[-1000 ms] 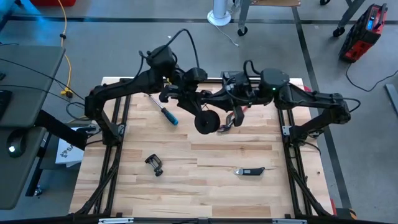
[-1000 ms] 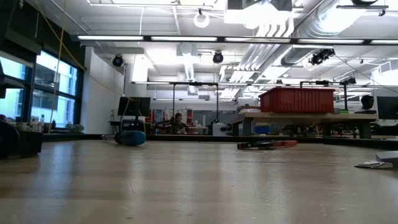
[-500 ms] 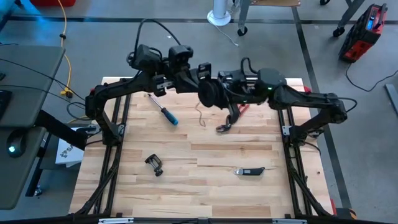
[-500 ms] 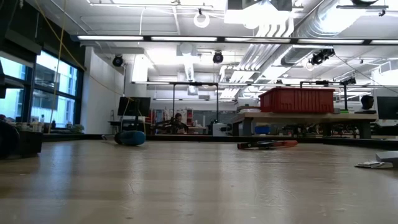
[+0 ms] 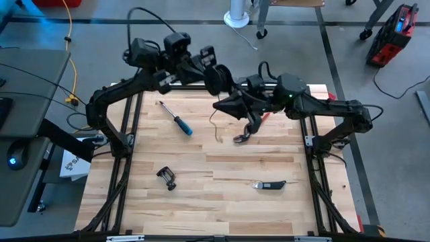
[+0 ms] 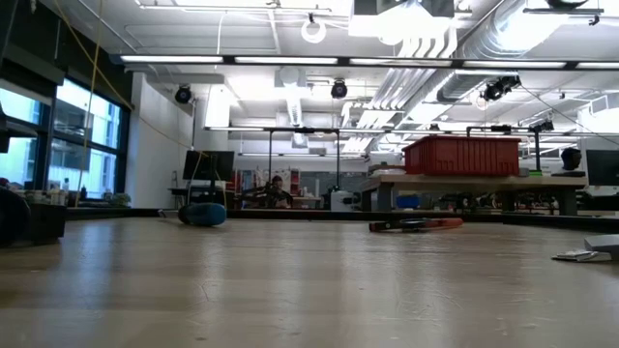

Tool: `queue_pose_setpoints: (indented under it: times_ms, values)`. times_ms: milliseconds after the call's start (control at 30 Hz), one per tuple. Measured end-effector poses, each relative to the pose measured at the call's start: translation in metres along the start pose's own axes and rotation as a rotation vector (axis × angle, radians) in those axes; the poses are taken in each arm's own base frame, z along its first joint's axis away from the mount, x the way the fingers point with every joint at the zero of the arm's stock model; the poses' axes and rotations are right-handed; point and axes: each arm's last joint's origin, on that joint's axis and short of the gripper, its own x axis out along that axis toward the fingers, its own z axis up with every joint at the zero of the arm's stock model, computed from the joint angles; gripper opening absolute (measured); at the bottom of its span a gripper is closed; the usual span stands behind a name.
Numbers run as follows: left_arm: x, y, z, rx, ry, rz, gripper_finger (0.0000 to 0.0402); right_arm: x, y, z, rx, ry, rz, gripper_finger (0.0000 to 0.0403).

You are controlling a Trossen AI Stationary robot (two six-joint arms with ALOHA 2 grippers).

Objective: Coil cords
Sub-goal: Coil the black wire onto the black spool

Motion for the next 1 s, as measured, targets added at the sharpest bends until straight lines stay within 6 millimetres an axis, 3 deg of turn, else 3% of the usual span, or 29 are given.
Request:
queue_pose_setpoints:
  times_ms: [200, 333, 467, 567, 667, 867, 1000]
  values:
    - [-0.009, -0.01, 0.017, 0.049, -0.071, 0.05, 0.0001, 0.001, -0.001, -0.004, 0.022, 0.01, -0.055, 0.0015]
    - [-0.009, -0.023, 0.028, 0.086, -0.118, 0.043, 0.0001, 0.004, -0.008, -0.02, -0.001, 0.089, -0.126, 0.0069]
    - [-0.005, -0.02, 0.021, 0.063, -0.092, 0.036, 0.0001, 0.002, -0.007, -0.008, -0.077, 0.012, -0.171, 0.0128]
    - [-0.004, -0.021, 0.021, 0.062, -0.101, 0.041, 0.0001, 0.005, -0.01, -0.015, -0.106, 0.041, -0.181, 0.0154]
    - [-0.004, -0.03, 0.026, 0.088, -0.11, 0.015, 0.0001, 0.007, -0.014, -0.018, -0.113, 0.055, -0.191, 0.0163]
    - [-0.001, -0.023, 0.018, 0.052, -0.093, 0.025, 0.0001, 0.011, -0.019, -0.024, -0.13, 0.074, -0.212, 0.0165]
    - [0.0, -0.029, 0.022, 0.074, -0.1, 0.005, 0.0001, 0.011, -0.019, -0.026, -0.13, 0.083, -0.21, 0.0148]
